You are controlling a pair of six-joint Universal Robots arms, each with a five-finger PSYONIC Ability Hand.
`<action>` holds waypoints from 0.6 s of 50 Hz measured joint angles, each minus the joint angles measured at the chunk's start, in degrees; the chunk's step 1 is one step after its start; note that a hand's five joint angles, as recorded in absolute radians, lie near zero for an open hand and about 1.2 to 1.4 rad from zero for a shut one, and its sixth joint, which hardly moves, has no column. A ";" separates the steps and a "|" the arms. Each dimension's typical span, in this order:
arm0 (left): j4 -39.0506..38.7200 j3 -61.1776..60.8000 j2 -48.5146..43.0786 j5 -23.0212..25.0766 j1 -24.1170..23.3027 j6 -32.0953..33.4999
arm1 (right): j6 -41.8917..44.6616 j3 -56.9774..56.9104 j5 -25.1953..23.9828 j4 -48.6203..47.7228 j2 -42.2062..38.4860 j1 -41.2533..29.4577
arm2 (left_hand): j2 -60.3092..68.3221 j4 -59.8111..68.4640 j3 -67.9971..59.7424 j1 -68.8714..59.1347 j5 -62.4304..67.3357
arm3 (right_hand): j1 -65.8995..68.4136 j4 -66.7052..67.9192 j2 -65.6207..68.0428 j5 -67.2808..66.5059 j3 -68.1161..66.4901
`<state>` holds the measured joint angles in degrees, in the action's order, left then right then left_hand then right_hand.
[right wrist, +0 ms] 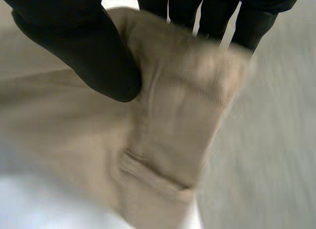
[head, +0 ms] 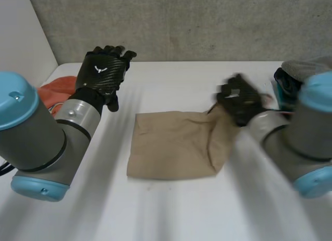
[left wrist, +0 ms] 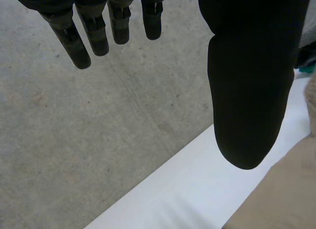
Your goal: Fold the laundry.
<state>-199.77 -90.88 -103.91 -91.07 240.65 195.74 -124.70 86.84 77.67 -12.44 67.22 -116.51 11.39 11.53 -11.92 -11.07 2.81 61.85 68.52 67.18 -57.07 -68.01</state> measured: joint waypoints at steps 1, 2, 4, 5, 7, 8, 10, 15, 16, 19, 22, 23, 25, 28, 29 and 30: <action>0.02 -0.20 0.32 -0.02 0.08 -0.02 | 0.91 -0.38 -0.60 -0.31 -0.51 -1.56 | 0.00 0.00 0.00 0.00 0.00 | 0.00 0.00 0.00 -0.18 0.00; 0.04 -0.40 0.65 -0.03 0.15 -0.03 | 2.68 -1.03 -1.83 -0.89 -1.53 -4.32 | 0.00 0.00 0.00 0.00 0.00 | 0.00 0.02 0.00 -0.32 0.00; 0.04 -0.89 1.48 -0.08 0.34 -0.06 | 6.77 -2.08 -4.90 -1.86 -4.17 -9.59 | 0.00 0.00 0.00 0.00 0.00 | 0.00 0.05 0.00 -0.36 0.00; 0.04 -1.12 1.88 -0.11 0.45 -0.07 | 8.57 -2.46 -6.24 -2.14 -5.46 -11.59 | 0.00 0.00 0.00 0.00 0.00 | 0.00 0.05 0.00 -0.36 0.00; 0.04 -1.48 2.53 -0.16 0.70 -0.08 | 11.69 -3.18 -8.49 -2.44 -7.98 -14.71 | 0.00 0.00 0.00 0.00 0.00 | 0.00 0.05 0.00 -0.36 0.00; 0.03 -1.68 2.92 -0.18 0.91 -0.09 | 13.48 -3.64 -9.66 -2.50 -9.66 -16.35 | 0.00 0.00 0.00 0.00 0.00 | 0.00 0.05 0.00 -0.36 0.00; 0.02 -2.00 3.63 -0.22 1.43 -0.09 | 16.38 -4.64 -11.38 -2.48 -12.79 -18.96 | 0.00 0.00 0.00 0.00 0.00 | 0.36 -0.30 -0.31 -0.28 0.35; -0.02 -2.35 4.89 -0.29 3.02 -0.10 | 17.36 -6.38 -12.84 -2.32 -15.95 -21.81 | 0.00 0.00 0.00 0.00 0.00 | -35.49 -38.33 -39.66 37.60 37.95; -0.03 -2.32 5.10 -0.31 3.34 -0.10 | 16.15 -6.56 -12.88 -2.33 -15.79 -21.97 | 0.00 0.00 0.00 0.00 0.00 | -42.60 -46.58 -47.21 45.38 46.94; -0.06 -1.94 5.62 -0.41 4.24 -0.10 | 9.37 -6.76 -12.82 -2.44 -13.98 -21.74 | 0.00 0.00 0.00 0.00 0.00 | -49.18 -55.84 -54.82 53.80 55.46; -0.06 -1.01 5.98 -0.56 4.86 -0.22 | -3.52 -6.35 -12.67 -2.57 -9.90 -20.52 | 0.00 0.00 0.00 0.00 0.00 | -49.29 -56.94 -55.25 54.30 56.49; 0.01 -0.45 6.07 -0.65 4.99 -0.41 | -9.92 -6.05 -12.59 -2.64 -7.89 -19.70 | 0.00 0.00 0.00 0.00 0.00 | -49.29 -56.94 -55.25 54.30 56.51; 0.37 0.80 6.18 -0.88 4.96 -1.03 | -21.91 -5.54 -12.45 -2.63 -4.16 -17.84 | 0.00 0.00 0.00 0.00 0.00 | -49.29 -56.94 -55.25 54.30 56.51; 1.56 2.74 6.15 -1.26 4.37 -2.45 | -35.94 -5.12 -12.06 -2.22 0.13 -14.60 | 0.00 0.00 0.00 0.00 0.00 | -49.30 -56.94 -55.25 54.30 56.51; 2.27 3.55 6.04 -1.39 3.96 -3.16 | -40.53 -5.01 -11.78 -1.82 1.49 -13.12 | 0.00 0.00 0.00 0.00 0.00 | -49.29 -56.94 -55.25 54.30 56.51; 2.80 4.07 5.92 -1.47 3.67 -3.63 | -43.09 -5.00 -11.50 -1.44 2.22 -12.10 | 0.00 0.00 0.00 0.00 0.00 | -49.30 -56.94 -55.25 54.31 56.51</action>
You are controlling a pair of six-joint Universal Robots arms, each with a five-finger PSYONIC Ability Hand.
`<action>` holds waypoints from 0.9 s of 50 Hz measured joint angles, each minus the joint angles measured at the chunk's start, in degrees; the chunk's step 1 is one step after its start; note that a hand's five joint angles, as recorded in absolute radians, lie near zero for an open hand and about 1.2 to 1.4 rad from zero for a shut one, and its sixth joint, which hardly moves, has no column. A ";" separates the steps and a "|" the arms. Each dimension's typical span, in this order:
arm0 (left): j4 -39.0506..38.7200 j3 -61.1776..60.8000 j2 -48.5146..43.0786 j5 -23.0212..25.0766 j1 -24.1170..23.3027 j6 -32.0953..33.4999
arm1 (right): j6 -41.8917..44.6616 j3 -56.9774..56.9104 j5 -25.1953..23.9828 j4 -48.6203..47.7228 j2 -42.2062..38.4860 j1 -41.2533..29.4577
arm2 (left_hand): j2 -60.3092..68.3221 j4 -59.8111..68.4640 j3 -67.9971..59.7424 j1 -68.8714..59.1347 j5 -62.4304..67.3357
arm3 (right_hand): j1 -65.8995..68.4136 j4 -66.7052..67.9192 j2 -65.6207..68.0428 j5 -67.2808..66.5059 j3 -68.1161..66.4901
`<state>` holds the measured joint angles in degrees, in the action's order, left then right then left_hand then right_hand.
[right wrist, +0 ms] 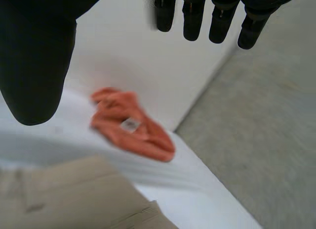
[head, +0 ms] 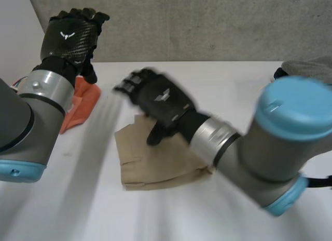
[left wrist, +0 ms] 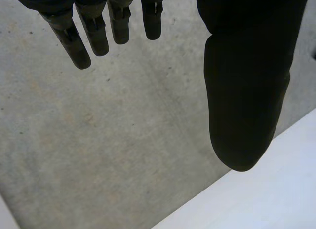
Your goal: Fold the laundry.
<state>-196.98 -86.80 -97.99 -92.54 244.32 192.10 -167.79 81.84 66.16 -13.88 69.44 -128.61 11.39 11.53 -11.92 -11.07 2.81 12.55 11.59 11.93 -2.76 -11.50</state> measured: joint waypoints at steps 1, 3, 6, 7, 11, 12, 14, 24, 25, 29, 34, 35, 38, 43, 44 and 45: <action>0.82 0.74 -0.23 -0.11 -0.44 -0.74 | -3.42 -0.04 0.51 0.82 0.97 1.64 | 0.00 0.00 0.00 0.00 0.00 | 0.00 0.00 0.00 -0.01 0.00; 2.05 1.72 -0.67 -0.25 -1.06 -1.76 | -6.72 -0.22 1.29 2.15 1.82 3.65 | 0.00 0.00 0.00 0.00 0.00 | 0.00 0.00 0.00 -0.01 0.00; 5.64 4.01 -3.08 -1.00 -2.97 -4.93 | -10.32 -1.62 3.71 6.64 1.99 7.49 | 0.00 0.00 0.00 0.00 0.00 | 0.00 0.00 0.00 -0.01 0.00; 6.80 4.65 -4.13 -1.40 -3.71 -6.04 | -10.82 -2.87 5.00 9.52 1.16 9.01 | 0.00 0.00 0.00 0.00 0.00 | 0.00 0.00 0.00 -0.01 -0.01; 10.97 6.69 -9.38 -3.86 -7.11 -10.48 | -9.48 -7.21 7.32 16.80 -3.20 10.96 | 0.00 0.00 0.00 0.00 0.00 | 0.00 0.00 0.00 -0.01 0.00; 11.56 6.91 -10.34 -4.31 -7.69 -11.10 | -9.19 -7.75 7.45 17.52 -3.83 11.04 | 0.00 0.00 0.00 0.00 0.00 | 0.00 0.00 0.00 -0.01 -0.01; 13.18 7.34 -13.36 -5.71 -9.37 -12.74 | -7.68 -10.14 7.73 20.48 -6.94 11.21 | 0.00 0.00 0.00 0.00 0.00 | 0.00 0.00 0.00 -0.01 0.00; 15.68 6.26 -25.74 -8.18 -12.55 -14.67 | -3.91 -15.51 4.68 23.52 -17.76 10.62 | 0.00 0.00 0.00 0.00 0.00 | 0.00 0.00 0.00 -0.01 0.00; 15.67 6.17 -26.30 -8.19 -12.56 -14.60 | -3.80 -15.63 4.59 23.49 -18.15 10.59 | 0.00 0.00 0.00 0.00 0.00 | 0.00 0.00 0.00 -0.01 0.00; 15.56 6.02 -29.16 -8.18 -12.30 -14.07 | -2.18 -16.86 4.41 23.21 -21.61 10.48 | 0.00 0.00 0.00 0.00 0.00 | 0.00 0.00 0.00 -0.01 0.00; 15.56 6.74 -31.09 -8.06 -10.98 -13.55 | 1.78 -18.34 6.10 23.07 -25.22 10.49 | 0.00 0.00 0.00 0.00 0.00 | 0.00 0.00 -0.63 -0.01 0.00; 15.60 6.85 -31.09 -8.03 -10.64 -13.48 | 2.68 -18.48 6.64 23.09 -25.50 10.47 | 0.00 0.00 0.00 0.00 0.00 | 0.00 0.00 -0.87 -0.01 0.00; 15.72 7.05 -30.64 -7.92 -10.02 -13.24 | 4.96 -18.74 7.95 23.14 -25.47 10.43 | 0.00 0.00 0.00 0.00 0.00 | 0.00 0.00 -0.97 -0.01 0.00; 15.76 7.39 -27.25 -7.52 -9.59 -12.10 | 7.61 -18.07 9.23 22.97 -22.70 10.50 | 0.00 0.00 0.00 0.00 0.00 | -0.22 0.00 -0.97 0.00 0.00; 15.68 7.66 -25.58 -7.39 -9.55 -11.54 | 8.00 -17.50 9.50 22.70 -21.21 10.51 | 0.00 0.00 0.00 0.00 0.00 | -0.22 0.00 -0.97 0.00 0.00; 15.63 7.92 -24.10 -7.27 -9.53 -10.98 | 8.22 -16.81 9.76 22.37 -19.86 10.49 | 0.00 0.00 0.00 0.00 -0.01 | -0.22 0.00 -0.97 0.00 0.00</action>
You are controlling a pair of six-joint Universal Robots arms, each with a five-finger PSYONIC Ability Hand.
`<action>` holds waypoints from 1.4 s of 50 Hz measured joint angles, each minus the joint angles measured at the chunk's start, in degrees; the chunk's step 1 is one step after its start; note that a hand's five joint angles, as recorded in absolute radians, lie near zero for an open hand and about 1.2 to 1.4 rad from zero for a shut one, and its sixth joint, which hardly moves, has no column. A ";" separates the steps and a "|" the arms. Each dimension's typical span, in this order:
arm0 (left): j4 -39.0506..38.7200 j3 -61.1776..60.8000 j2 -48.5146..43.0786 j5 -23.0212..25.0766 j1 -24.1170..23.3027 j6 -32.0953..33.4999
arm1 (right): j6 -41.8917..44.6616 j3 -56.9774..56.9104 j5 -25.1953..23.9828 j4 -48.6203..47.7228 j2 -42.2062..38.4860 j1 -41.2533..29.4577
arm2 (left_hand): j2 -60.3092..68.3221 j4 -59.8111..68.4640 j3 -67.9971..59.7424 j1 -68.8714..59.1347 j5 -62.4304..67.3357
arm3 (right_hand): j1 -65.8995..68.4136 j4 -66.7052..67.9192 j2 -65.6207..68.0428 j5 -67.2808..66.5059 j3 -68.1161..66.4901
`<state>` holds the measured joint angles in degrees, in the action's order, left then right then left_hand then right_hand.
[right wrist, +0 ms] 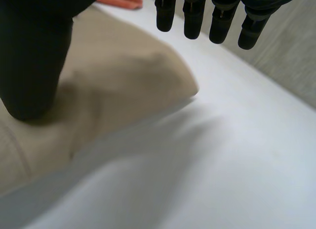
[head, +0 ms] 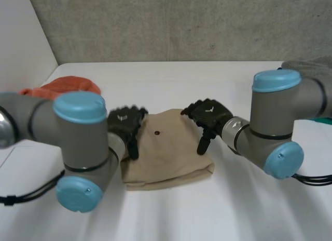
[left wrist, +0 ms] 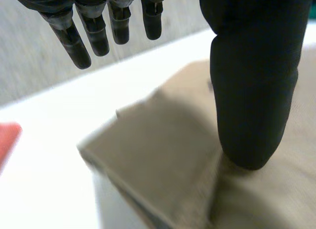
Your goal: Fold the laundry.
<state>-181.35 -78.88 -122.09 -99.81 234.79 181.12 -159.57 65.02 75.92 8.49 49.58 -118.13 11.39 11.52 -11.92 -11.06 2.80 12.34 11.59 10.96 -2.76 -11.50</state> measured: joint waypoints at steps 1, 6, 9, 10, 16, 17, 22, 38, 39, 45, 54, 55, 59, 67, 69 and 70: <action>-0.07 0.38 1.39 0.13 0.03 0.56 | 0.14 0.86 0.37 -0.54 1.31 -0.03 | 0.00 0.00 0.00 0.00 0.00 | 0.00 0.00 0.00 0.00 0.00; -0.25 3.46 6.56 2.76 0.26 3.20 | 0.58 7.62 3.57 -5.88 7.77 -0.31 | 0.00 0.00 0.00 0.00 0.00 | 0.00 0.00 0.00 0.00 0.00; 0.37 6.70 8.28 8.33 0.54 4.81 | 0.77 13.99 5.61 -10.45 11.64 -0.97 | 0.00 0.00 0.00 0.00 0.00 | 0.00 0.00 0.00 0.00 0.00; 0.66 7.48 8.49 9.99 0.60 5.11 | 0.79 15.57 5.97 -11.51 12.45 -1.23 | 0.00 0.00 0.00 0.00 0.00 | 0.00 0.00 0.00 0.00 0.00; 7.17 15.12 8.78 29.73 2.00 6.63 | 1.62 30.59 7.25 -22.67 16.88 -5.00 | 0.00 0.00 0.00 0.00 0.00 | 0.00 0.00 0.00 0.00 0.00; 8.28 16.07 8.68 32.46 2.31 6.68 | 1.86 32.07 7.25 -24.06 17.02 -5.51 | 0.00 0.00 0.00 0.00 0.00 | 0.00 0.00 0.00 0.00 -0.01; 13.84 20.78 7.88 46.67 3.84 6.58 | 4.58 39.80 7.07 -34.25 16.70 -9.81 | 0.00 0.00 0.00 0.00 0.00 | 0.00 0.00 0.00 0.00 0.00; 14.74 21.39 6.00 47.24 2.94 6.51 | 11.36 33.68 7.77 -44.60 5.26 -13.10 | 0.00 0.00 0.00 0.00 0.00 | 0.00 0.00 0.00 0.00 -0.01; 14.72 21.33 5.93 47.16 2.96 6.52 | 11.52 33.07 7.74 -44.61 4.73 -13.06 | 0.00 0.00 0.00 0.00 0.00 | 0.00 0.00 0.00 0.00 0.00; 14.66 21.14 5.71 47.07 3.07 6.51 | 11.90 30.11 7.43 -44.67 2.64 -12.93 | -0.21 -0.25 0.29 0.22 0.00 | 0.04 0.12 0.27 0.00 -0.16; 14.62 21.17 5.71 47.22 3.13 6.49 | 11.49 25.02 7.00 -44.49 -0.35 -12.92 | -0.21 -0.25 0.29 0.22 0.00 | 10.21 10.85 11.43 -7.59 -11.19; 14.62 21.18 5.72 47.23 3.13 6.48 | 11.45 24.50 6.98 -44.44 -0.68 -12.92 | -0.21 -0.25 0.29 0.22 0.00 | 10.79 11.61 11.96 -8.15 -11.73; 14.61 21.18 5.78 47.25 3.13 6.47 | 11.25 21.41 7.10 -44.05 -2.63 -12.92 | -0.21 -0.26 0.29 0.22 0.00 | 28.99 30.63 32.61 -24.52 -31.71; 14.62 21.20 5.89 47.26 3.37 6.46 | 10.66 15.88 6.70 -43.79 -4.85 -12.58 | -0.21 -0.25 0.29 0.22 0.00 | 44.17 56.24 53.75 -45.15 -53.76; 14.62 21.23 6.01 47.25 3.48 6.45 | 10.13 14.63 6.46 -43.74 -5.02 -12.14 | -0.21 -0.26 0.29 0.22 0.00 | 44.86 56.28 53.75 -45.15 -53.84; 14.62 21.25 6.10 47.26 3.54 6.45 | 9.69 14.00 6.36 -43.70 -5.06 -11.79 | -0.21 -0.25 0.29 0.22 0.00 | 44.86 56.28 53.75 -45.15 -53.84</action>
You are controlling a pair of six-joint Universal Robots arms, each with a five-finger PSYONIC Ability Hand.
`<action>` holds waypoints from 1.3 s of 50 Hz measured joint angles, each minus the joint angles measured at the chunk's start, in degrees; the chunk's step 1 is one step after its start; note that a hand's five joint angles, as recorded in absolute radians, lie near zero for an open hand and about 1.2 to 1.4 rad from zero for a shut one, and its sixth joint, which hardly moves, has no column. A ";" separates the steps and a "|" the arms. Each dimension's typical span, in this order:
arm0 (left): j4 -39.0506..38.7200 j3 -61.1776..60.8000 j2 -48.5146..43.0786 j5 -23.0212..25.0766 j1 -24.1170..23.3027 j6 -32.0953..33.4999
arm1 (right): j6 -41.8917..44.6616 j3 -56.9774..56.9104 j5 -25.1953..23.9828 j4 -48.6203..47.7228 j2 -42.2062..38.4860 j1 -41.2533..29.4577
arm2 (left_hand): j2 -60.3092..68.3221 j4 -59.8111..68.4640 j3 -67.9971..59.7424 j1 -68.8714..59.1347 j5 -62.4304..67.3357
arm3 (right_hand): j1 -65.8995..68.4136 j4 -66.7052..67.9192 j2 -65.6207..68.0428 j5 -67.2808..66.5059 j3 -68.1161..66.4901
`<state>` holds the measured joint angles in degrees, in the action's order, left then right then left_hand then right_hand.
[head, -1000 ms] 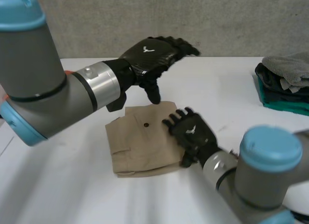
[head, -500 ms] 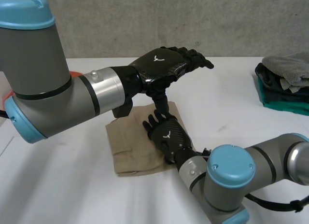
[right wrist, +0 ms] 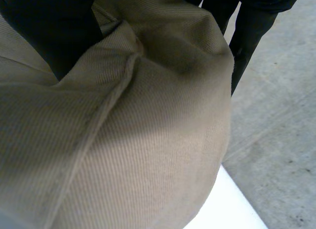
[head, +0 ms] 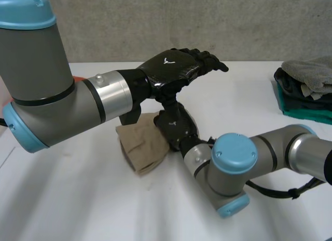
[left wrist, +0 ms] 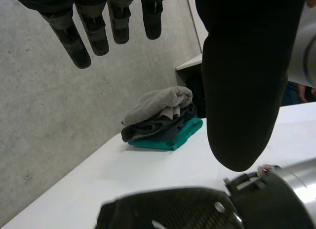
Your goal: Fold the laundry.
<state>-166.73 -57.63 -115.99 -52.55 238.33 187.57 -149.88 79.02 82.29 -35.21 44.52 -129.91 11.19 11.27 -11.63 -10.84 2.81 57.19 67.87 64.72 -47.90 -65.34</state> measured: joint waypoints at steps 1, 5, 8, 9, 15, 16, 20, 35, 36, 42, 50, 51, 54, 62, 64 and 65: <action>0.00 0.02 0.08 0.00 0.07 0.00 | -0.46 -0.56 -0.07 0.07 0.01 0.41 | 0.00 0.00 0.00 0.00 0.00 | 0.00 0.00 0.00 0.00 0.00; -0.05 0.17 0.35 -0.01 0.53 -0.02 | -2.39 -2.53 -0.26 0.49 0.51 2.72 | 0.00 0.00 0.00 0.00 0.00 | 0.00 0.00 0.00 0.00 0.00; -0.13 0.40 0.72 -0.03 1.22 -0.05 | -3.82 -3.94 -0.46 0.78 1.87 5.67 | 0.00 0.00 0.00 0.00 0.00 | 0.01 0.12 0.00 0.00 0.00; -0.21 0.49 0.94 -0.05 1.45 -0.07 | -4.22 -4.41 -0.56 0.82 2.52 6.82 | 0.00 0.00 0.00 0.00 0.00 | 0.01 0.24 0.00 0.00 0.00; -2.39 0.76 3.39 -1.21 2.87 -0.30 | -6.17 -7.97 -2.37 0.58 6.61 14.47 | 0.00 0.00 0.00 0.00 0.00 | 0.01 0.53 0.00 -1.47 -0.38; -3.44 0.74 4.12 -1.84 3.20 -0.44 | -6.66 -9.13 -3.10 0.45 7.34 16.29 | 0.00 0.00 0.00 0.00 0.00 | 0.01 0.54 0.00 -1.47 -0.38; -5.99 0.67 5.49 -3.41 3.82 -1.01 | -8.72 -12.94 -5.16 0.16 8.76 21.48 | 0.00 0.00 0.00 0.00 0.00 | 0.01 0.55 0.00 -1.47 -0.51; -7.82 -1.15 6.17 -4.44 3.59 -2.53 | -24.48 -32.16 -18.00 -0.28 2.02 46.79 | 0.00 0.00 0.00 0.00 0.00 | 0.01 0.61 0.00 -2.29 -0.70; -7.80 -1.36 6.16 -4.44 3.54 -2.53 | -25.07 -33.22 -19.34 -0.29 0.63 48.23 | 0.00 0.00 0.00 0.00 0.00 | 0.01 0.61 0.00 -2.29 -0.70; -7.87 -2.35 6.07 -4.47 3.38 -2.44 | -27.67 -37.50 -25.57 -0.49 -6.39 53.71 | 0.00 0.00 0.00 0.00 0.00 | 0.01 0.61 0.00 -2.29 -0.70; -7.99 -4.74 5.95 -4.51 3.03 -2.35 | -29.60 -39.89 -33.43 -2.05 -19.57 59.99 | 0.00 0.00 0.00 0.00 0.00 | 0.01 0.62 0.00 -4.13 -0.70; -8.00 -4.87 5.94 -4.51 3.00 -2.34 | -29.60 -39.79 -33.62 -2.14 -19.94 60.15 | 0.00 0.00 0.00 0.00 0.00 | 0.01 0.62 0.00 -4.33 -0.70; -8.00 -5.79 5.87 -4.57 2.75 -2.23 | -29.53 -38.21 -34.71 -2.74 -21.59 61.08 | 0.00 0.00 0.00 0.00 0.00 | 0.01 0.62 0.00 -6.07 -0.70; -8.00 -6.54 5.82 -4.74 2.55 -2.10 | -29.50 -32.29 -34.19 -2.83 -16.51 61.19 | 0.00 0.00 0.00 0.00 0.00 | -35.05 -40.76 -41.02 29.20 40.13; -8.00 -6.54 5.90 -4.75 2.53 -2.10 | -29.53 -31.41 -33.60 -2.42 -15.09 61.09 | 0.00 0.00 0.00 0.00 0.00 | -41.19 -49.93 -48.44 37.10 48.26; -7.99 -6.52 5.96 -4.75 2.51 -2.10 | -29.55 -30.66 -32.84 -1.87 -13.64 60.98 | 0.00 0.00 0.00 0.00 0.00 | -43.65 -53.56 -51.23 40.80 51.55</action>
<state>-174.72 -64.16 -110.03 -57.30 240.84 185.48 -179.43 48.37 49.44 -37.08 30.87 -68.93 11.19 11.27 -11.63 -10.84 2.80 13.54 14.31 13.49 -7.10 -13.79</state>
